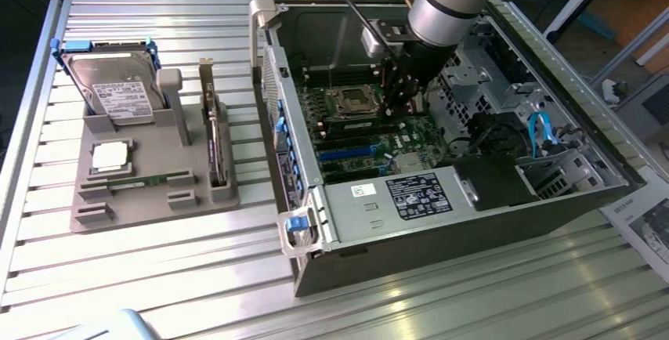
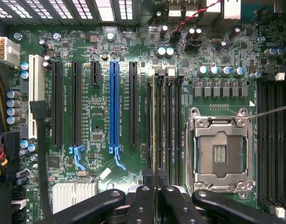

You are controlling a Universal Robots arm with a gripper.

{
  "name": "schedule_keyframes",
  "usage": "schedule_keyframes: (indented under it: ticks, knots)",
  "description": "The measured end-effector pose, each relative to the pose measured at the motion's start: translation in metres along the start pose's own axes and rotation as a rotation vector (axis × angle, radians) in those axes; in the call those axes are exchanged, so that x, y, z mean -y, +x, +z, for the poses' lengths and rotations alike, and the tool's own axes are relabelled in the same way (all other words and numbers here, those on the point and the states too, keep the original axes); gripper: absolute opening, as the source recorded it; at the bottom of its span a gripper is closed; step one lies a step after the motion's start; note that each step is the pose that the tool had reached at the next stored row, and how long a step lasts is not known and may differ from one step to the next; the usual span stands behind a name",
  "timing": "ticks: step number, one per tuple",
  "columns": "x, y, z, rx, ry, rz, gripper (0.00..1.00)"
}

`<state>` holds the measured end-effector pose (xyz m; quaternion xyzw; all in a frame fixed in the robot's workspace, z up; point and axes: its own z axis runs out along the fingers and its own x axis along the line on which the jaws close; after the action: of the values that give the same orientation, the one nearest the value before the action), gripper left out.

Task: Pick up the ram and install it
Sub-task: 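Insert the ram into the slot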

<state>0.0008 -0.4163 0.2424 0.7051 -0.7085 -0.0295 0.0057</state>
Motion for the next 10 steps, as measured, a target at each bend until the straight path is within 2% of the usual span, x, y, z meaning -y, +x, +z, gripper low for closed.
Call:
schedule_keyframes:
  ticks: [6, 7, 9, 10]
  knots:
    - [0.0, 0.0001, 0.0, 0.0, -0.0002, 0.0, 0.12]
    - [0.0014, 0.0002, 0.0, 0.0002, -0.0083, 0.0, 0.12]
    - [0.0026, 0.0005, -0.0001, 0.0003, -0.0157, 0.0, 0.12]
    - [0.0027, 0.0005, -0.0002, 0.0004, -0.0164, 0.001, 0.12]
